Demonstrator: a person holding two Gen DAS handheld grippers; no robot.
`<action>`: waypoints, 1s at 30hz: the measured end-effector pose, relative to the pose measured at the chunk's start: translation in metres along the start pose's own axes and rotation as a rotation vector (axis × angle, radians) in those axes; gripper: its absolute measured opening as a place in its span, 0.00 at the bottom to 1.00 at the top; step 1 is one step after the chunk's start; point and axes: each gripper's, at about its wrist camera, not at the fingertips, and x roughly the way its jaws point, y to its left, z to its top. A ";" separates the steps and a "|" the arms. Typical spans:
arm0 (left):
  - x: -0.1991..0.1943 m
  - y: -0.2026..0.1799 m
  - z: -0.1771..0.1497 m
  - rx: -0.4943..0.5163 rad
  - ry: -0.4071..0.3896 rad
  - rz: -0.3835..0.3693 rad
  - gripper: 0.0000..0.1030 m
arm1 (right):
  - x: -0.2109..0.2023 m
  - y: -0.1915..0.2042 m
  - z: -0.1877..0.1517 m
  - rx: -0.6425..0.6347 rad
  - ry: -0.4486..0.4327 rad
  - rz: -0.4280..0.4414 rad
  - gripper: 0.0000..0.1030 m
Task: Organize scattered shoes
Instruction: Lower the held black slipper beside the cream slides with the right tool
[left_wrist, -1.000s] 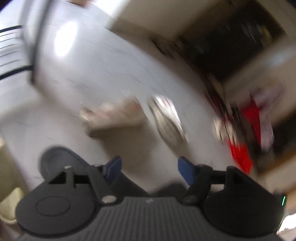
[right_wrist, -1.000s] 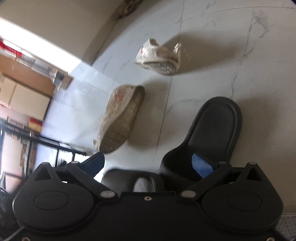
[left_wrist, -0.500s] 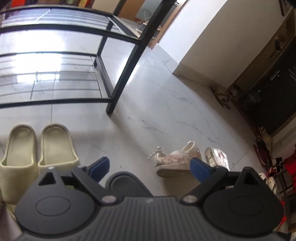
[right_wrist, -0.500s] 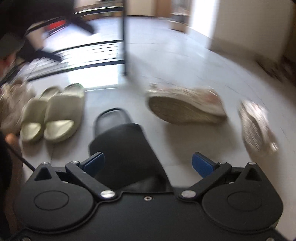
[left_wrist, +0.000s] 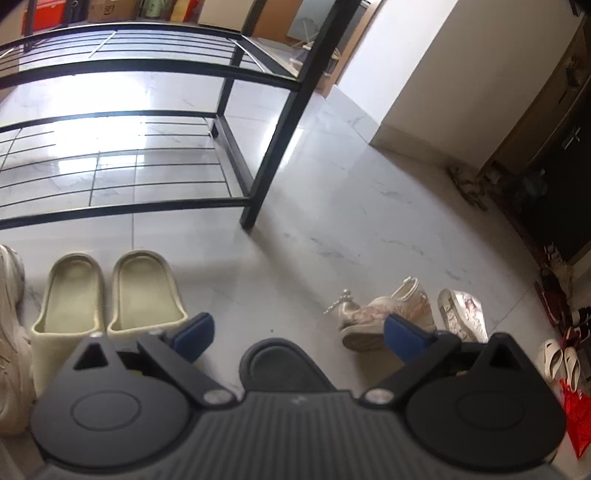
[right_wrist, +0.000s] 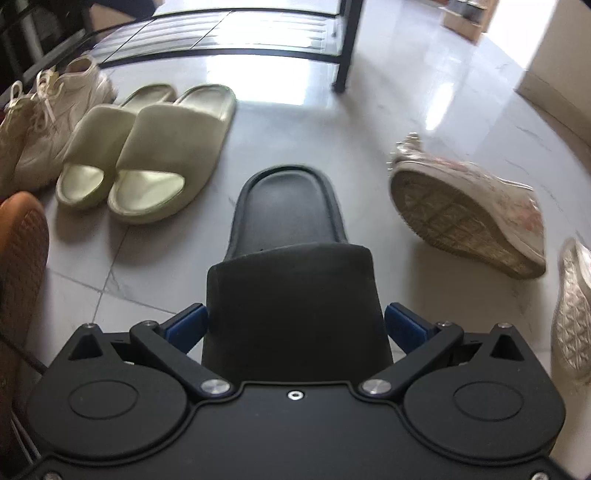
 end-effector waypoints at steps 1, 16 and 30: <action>0.001 0.000 0.000 0.000 0.004 0.002 0.96 | 0.002 -0.001 0.001 0.001 0.006 0.005 1.00; -0.004 0.000 -0.001 0.015 -0.015 0.038 0.96 | 0.009 0.001 0.004 0.046 -0.041 -0.006 0.98; -0.011 -0.006 -0.001 0.045 -0.067 0.044 0.97 | 0.059 -0.011 0.043 0.381 -0.211 0.014 0.97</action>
